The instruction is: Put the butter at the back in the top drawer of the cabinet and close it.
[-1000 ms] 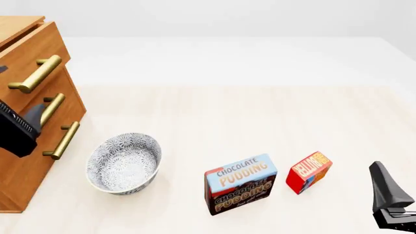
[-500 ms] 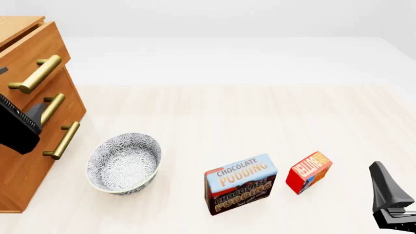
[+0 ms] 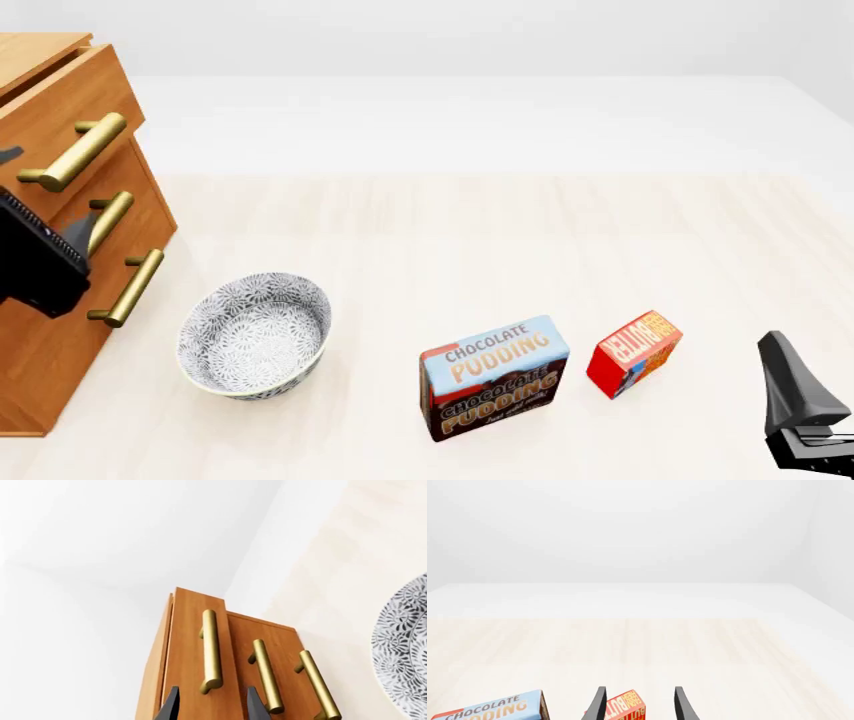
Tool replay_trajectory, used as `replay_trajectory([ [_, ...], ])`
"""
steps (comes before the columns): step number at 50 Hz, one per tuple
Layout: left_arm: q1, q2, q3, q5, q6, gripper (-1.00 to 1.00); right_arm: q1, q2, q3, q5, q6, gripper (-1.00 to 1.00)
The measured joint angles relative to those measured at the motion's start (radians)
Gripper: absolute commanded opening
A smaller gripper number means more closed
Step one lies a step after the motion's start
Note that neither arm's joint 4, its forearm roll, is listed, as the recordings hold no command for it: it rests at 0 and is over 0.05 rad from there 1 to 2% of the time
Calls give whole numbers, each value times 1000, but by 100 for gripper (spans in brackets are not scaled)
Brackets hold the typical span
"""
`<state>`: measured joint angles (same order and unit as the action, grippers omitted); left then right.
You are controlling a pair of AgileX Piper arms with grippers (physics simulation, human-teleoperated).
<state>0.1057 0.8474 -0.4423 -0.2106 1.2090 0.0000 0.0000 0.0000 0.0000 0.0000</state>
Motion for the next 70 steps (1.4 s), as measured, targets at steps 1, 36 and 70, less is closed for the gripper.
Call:
replay_trajectory([
  [1,0,3,0,-2,0,100,0,0,0,0,0,100],
  [36,21,90,-10,-77,12,100,0,0,0,0,0,100],
  [70,32,134,-29,-99,5,100,0,0,0,0,0,100],
])
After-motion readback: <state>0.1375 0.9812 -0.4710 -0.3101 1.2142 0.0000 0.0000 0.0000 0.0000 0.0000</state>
